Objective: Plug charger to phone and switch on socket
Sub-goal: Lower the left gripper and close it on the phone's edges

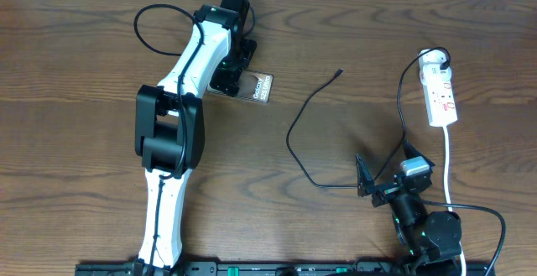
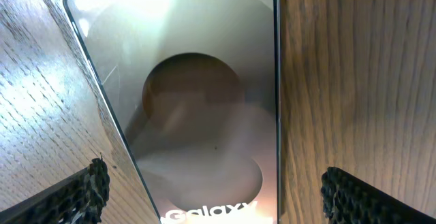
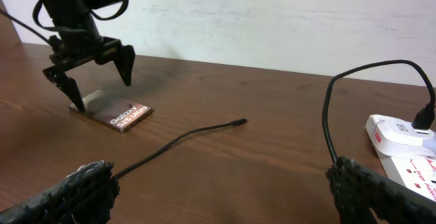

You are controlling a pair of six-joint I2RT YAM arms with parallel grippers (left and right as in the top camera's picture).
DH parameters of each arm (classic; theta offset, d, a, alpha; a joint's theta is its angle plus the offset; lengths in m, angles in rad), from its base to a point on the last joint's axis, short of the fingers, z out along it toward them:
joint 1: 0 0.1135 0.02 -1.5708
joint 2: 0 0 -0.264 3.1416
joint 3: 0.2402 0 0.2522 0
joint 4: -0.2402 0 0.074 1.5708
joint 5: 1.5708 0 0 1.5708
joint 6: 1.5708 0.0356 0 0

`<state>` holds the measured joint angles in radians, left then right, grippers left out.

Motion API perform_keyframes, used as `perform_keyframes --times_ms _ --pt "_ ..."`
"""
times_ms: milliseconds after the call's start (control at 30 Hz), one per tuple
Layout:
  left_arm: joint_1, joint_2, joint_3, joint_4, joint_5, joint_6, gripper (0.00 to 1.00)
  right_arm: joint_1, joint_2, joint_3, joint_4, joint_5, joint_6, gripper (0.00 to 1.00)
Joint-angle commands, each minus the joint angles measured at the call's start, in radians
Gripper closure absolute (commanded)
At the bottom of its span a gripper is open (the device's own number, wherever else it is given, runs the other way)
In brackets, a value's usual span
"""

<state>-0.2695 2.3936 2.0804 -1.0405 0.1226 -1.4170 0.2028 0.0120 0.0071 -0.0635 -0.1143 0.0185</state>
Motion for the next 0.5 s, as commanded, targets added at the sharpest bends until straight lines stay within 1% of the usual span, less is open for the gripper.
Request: perform_keyframes --times_ms 0,200,467 --pt "-0.002 0.006 0.018 -0.007 -0.043 0.025 0.02 0.008 -0.005 -0.002 -0.004 0.007 -0.005 0.01" --pt "-0.001 0.016 0.001 -0.010 -0.048 0.030 0.02 0.008 -0.005 -0.002 -0.004 0.007 -0.005 0.01" --pt "-0.002 0.085 0.001 0.006 0.003 0.024 0.02 0.008 -0.005 -0.002 -0.004 0.007 -0.005 0.01"
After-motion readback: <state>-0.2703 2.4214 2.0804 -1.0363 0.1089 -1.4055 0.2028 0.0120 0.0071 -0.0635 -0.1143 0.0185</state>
